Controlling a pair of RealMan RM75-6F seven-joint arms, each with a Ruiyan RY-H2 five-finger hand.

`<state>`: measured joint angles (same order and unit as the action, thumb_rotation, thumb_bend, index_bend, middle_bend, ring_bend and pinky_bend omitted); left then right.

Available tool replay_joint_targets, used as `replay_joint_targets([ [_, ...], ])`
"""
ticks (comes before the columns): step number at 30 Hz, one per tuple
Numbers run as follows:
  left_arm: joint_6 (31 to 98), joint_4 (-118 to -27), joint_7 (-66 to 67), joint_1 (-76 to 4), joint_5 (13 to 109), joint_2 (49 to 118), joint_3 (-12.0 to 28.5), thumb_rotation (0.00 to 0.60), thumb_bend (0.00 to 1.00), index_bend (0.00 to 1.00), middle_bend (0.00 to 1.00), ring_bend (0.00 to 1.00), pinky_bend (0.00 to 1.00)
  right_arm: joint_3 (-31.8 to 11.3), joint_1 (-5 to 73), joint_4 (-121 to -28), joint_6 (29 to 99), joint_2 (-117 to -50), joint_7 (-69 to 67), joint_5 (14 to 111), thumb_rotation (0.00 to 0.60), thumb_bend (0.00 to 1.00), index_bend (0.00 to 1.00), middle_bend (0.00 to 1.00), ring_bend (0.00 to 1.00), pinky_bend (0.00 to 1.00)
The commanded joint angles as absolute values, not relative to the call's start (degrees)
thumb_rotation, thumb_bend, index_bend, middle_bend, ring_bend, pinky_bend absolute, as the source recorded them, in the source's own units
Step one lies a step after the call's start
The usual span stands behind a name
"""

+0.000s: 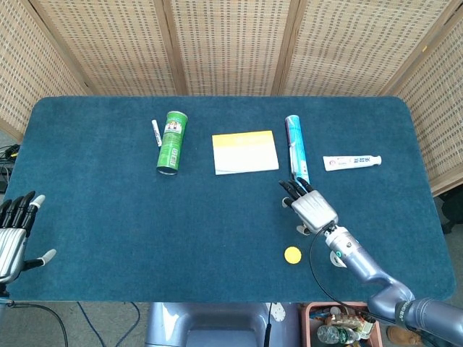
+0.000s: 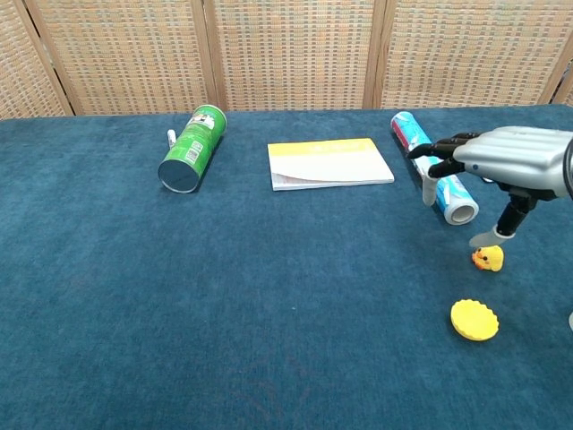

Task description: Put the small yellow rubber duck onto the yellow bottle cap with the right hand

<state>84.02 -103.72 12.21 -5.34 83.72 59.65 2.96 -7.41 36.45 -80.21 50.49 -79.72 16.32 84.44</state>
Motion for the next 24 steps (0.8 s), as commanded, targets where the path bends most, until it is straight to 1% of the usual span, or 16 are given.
replay_joint_targets([
  [1,84.02,-103.71,12.27,-5.35,83.77,59.67,2.91,0.600,0.00,0.00,0.00,0.00,0.00,-5.61,36.70,-77.70,51.39,-80.93,18.23,86.02,0.600,0.17,0.35,0.00,0.00,0.00],
  [9,84.39,-103.84,12.77,-5.29,84.24,59.88,2.64,0.600,0.00,0.00,0.00,0.00,0.00,-2.73,36.27,-74.56,52.39,-81.59,18.61,87.66,0.600,0.17,0.35,0.00,0.00,0.00],
  [24,84.54,-103.63,13.41,-5.36,83.87,60.20,2.74,0.600,0.00,0.00,0.00,0.00,0.00,-1.16,37.16,-69.25,49.89,-83.73,17.39,86.41,0.600,0.24,0.38,0.00,0.00,0.00],
])
